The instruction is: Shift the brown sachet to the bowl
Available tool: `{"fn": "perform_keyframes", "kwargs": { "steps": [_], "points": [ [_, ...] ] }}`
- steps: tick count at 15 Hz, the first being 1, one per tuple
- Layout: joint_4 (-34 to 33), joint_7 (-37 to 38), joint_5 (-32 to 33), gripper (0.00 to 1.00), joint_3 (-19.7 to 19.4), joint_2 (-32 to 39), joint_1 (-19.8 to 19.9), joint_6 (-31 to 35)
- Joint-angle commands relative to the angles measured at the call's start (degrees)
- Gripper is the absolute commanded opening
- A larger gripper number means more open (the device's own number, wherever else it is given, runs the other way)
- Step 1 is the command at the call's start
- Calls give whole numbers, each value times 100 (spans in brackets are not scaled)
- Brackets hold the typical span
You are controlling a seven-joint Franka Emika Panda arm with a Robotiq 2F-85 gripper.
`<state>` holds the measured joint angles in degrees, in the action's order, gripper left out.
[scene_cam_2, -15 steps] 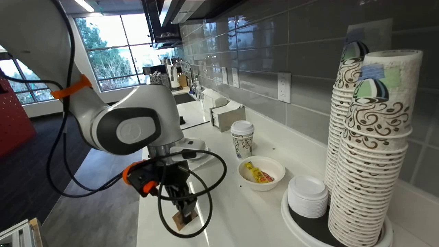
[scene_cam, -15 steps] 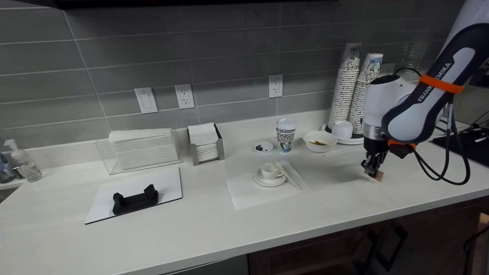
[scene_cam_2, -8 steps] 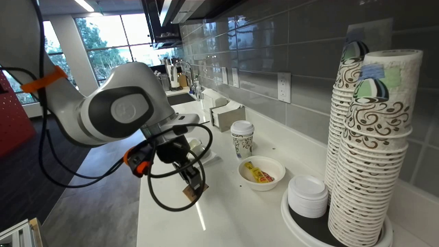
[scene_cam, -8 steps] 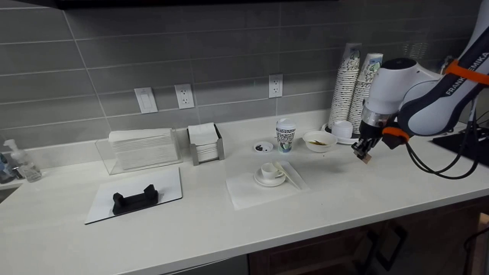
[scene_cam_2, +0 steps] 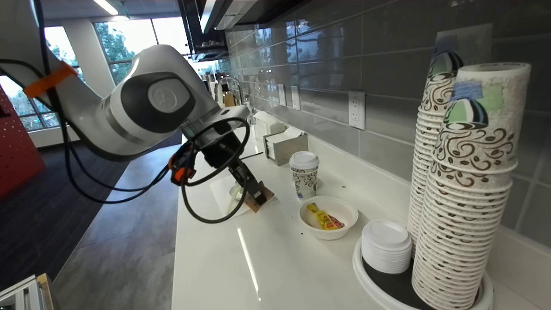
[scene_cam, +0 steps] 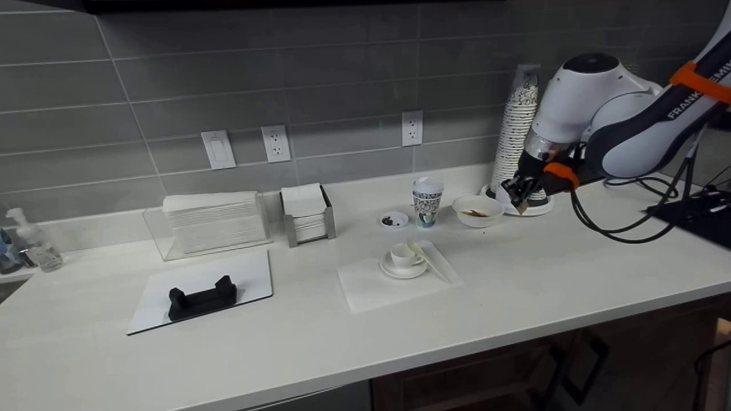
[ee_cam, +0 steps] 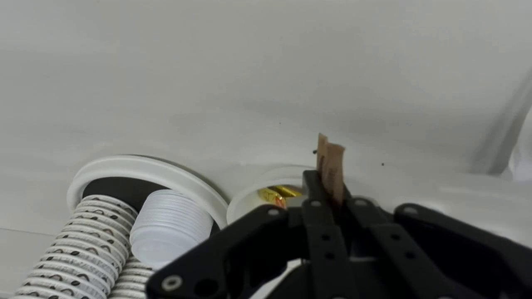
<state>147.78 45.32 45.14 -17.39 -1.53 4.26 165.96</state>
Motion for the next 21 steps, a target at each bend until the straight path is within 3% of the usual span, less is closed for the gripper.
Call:
{"fn": "perform_keyframes", "kwargs": {
  "steps": [1, 4, 11, 21],
  "points": [
    [-676, 1346, 454, 2, 165, 353, -69, -264],
    [-1303, 2116, 563, 2, 253, 771, -145, -720],
    [-2396, 3063, 414, 2, 301, 1801, -302, -1468],
    [-3362, 3480, 106, 2, 192, 2711, -232, -1848]
  ]
}}
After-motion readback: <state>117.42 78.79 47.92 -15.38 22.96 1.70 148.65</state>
